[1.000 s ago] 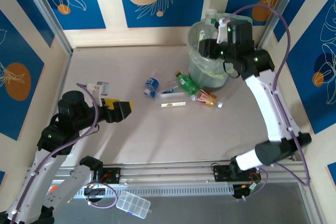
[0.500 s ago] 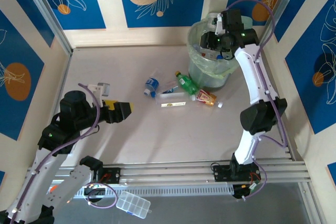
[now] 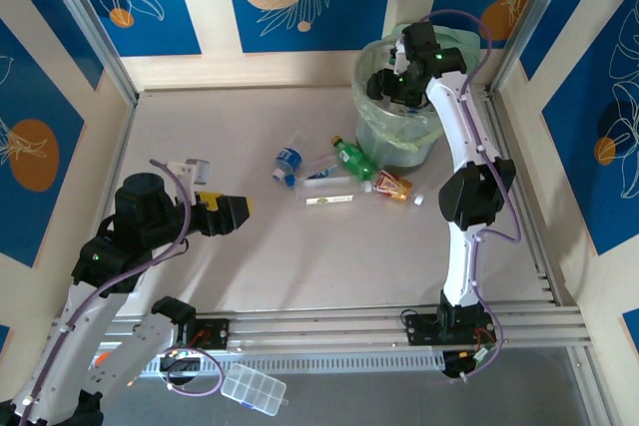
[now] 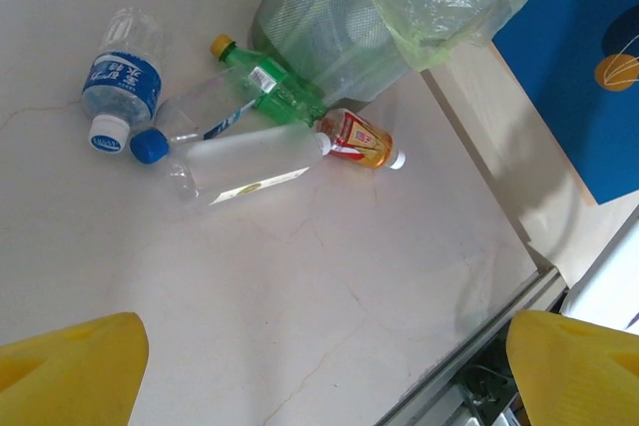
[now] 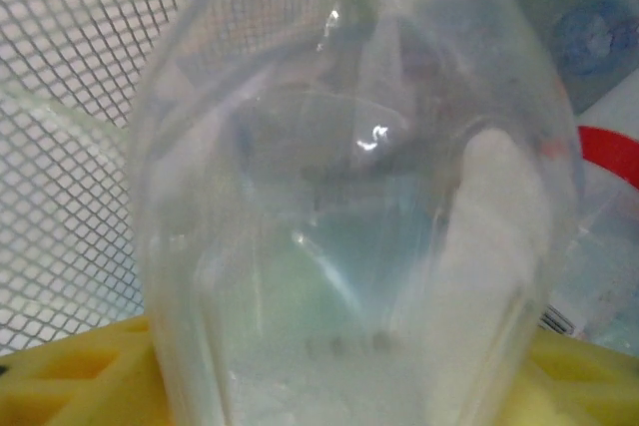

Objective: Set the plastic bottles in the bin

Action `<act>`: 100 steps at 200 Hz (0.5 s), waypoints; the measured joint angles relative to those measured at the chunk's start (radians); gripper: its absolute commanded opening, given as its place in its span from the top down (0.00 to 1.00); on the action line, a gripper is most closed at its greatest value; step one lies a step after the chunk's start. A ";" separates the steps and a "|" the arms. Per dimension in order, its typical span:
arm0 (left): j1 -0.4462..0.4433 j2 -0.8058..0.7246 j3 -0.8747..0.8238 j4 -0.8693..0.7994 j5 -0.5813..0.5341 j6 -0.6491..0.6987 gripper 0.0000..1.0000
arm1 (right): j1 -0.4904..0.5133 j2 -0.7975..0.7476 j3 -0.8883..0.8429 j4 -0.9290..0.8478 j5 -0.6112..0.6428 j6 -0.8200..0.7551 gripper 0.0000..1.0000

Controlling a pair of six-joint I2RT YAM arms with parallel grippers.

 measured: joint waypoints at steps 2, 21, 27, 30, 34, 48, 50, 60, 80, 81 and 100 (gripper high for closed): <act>0.000 0.000 0.000 0.000 -0.001 0.000 0.07 | 0.000 0.003 0.001 -0.001 0.000 -0.002 0.23; 0.000 0.000 0.000 -0.002 -0.008 0.004 0.07 | 0.002 0.014 0.013 -0.015 0.008 -0.002 0.18; 0.000 0.000 0.000 -0.002 -0.010 0.005 0.07 | 0.003 0.015 0.018 -0.021 0.014 -0.001 0.18; 0.000 0.000 0.000 -0.002 -0.010 0.006 0.07 | 0.003 0.016 0.020 -0.023 0.018 -0.002 0.17; 0.000 0.000 0.000 -0.002 -0.011 0.006 0.06 | 0.003 0.016 0.024 -0.027 0.024 -0.002 0.16; 0.000 0.001 0.000 -0.002 -0.014 0.007 0.06 | 0.002 0.016 0.040 -0.037 0.040 -0.002 0.14; 0.000 0.001 0.000 -0.002 -0.014 0.007 0.06 | 0.002 0.016 0.043 -0.038 0.041 -0.002 0.14; 0.000 0.002 0.000 -0.002 -0.015 0.007 0.06 | 0.003 0.014 0.056 -0.038 0.050 -0.001 0.14; 0.000 0.007 0.000 -0.002 -0.018 0.007 0.06 | 0.006 -0.003 0.070 -0.039 0.063 -0.001 0.13; 0.000 0.007 0.000 -0.002 -0.018 0.007 0.06 | 0.006 -0.004 0.070 -0.039 0.063 -0.001 0.13; 0.000 0.008 0.000 -0.002 -0.019 0.007 0.06 | 0.012 -0.031 0.077 -0.043 0.087 -0.001 0.13</act>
